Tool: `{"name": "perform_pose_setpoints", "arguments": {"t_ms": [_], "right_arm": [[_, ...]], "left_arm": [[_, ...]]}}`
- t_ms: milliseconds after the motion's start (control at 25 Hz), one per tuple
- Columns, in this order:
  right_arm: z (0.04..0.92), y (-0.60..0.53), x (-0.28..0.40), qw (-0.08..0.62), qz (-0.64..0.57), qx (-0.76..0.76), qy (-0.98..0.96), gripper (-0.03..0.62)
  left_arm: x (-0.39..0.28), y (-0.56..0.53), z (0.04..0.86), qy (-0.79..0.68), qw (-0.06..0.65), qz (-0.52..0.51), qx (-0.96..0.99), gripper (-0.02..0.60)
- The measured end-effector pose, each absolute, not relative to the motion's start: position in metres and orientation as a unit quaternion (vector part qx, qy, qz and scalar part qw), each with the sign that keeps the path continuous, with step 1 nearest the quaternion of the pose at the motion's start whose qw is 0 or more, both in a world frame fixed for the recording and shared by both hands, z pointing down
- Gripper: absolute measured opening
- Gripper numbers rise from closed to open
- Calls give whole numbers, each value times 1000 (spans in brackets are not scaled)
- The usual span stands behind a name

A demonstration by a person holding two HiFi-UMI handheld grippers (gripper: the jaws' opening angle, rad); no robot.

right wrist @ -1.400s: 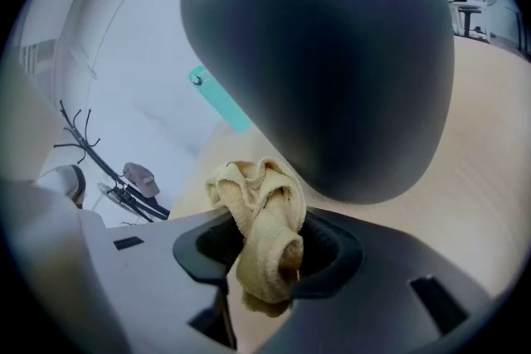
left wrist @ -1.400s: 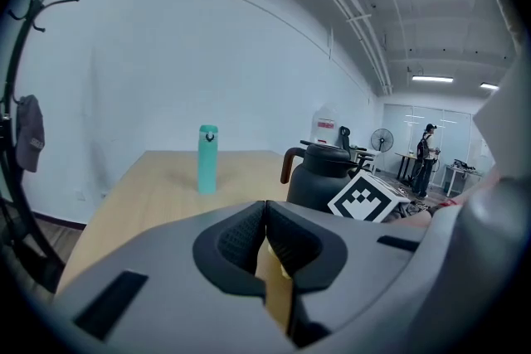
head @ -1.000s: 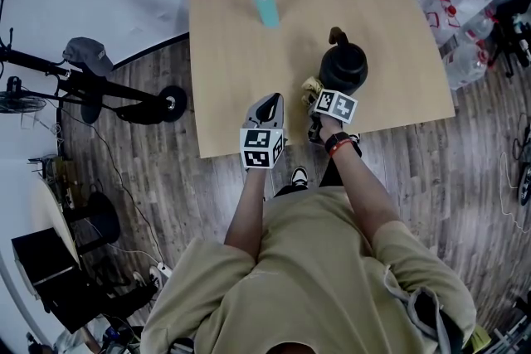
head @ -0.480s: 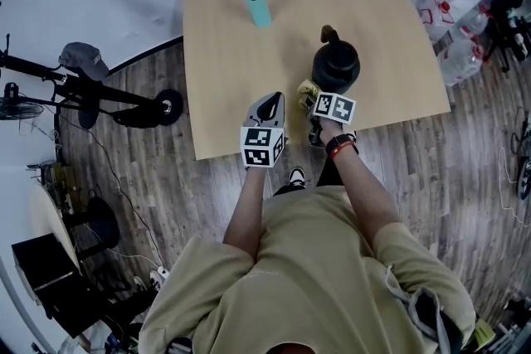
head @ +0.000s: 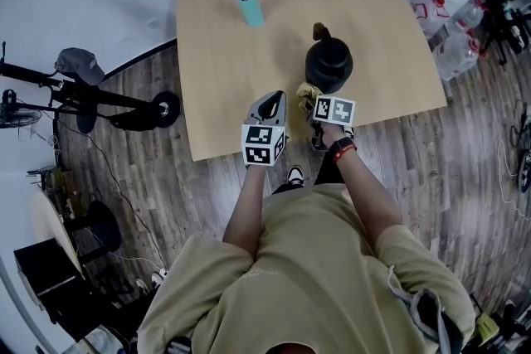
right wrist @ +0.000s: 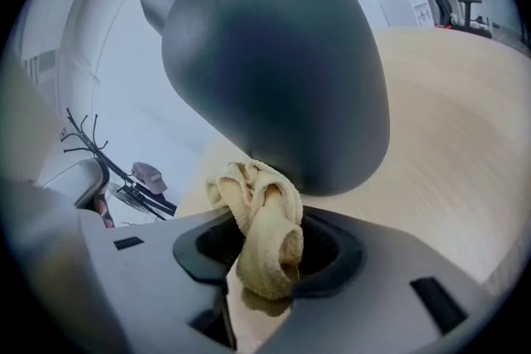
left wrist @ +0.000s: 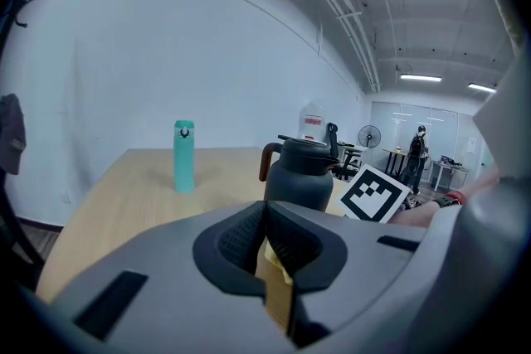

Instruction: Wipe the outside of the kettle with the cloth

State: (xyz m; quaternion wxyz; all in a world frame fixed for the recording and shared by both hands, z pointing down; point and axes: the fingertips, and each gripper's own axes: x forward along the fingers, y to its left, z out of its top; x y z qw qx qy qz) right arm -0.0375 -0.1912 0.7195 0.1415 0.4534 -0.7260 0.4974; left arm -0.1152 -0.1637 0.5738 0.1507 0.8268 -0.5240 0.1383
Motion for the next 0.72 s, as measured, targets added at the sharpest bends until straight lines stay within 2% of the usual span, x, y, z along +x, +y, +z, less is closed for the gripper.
{"name": "perform_pose_setpoints", "arguments": {"t_ms": [720], "right_arm": [[710, -173, 22, 206, 451, 430, -754, 175]], "left_arm": [[-65, -176, 576, -506, 151, 142, 837, 25]]}}
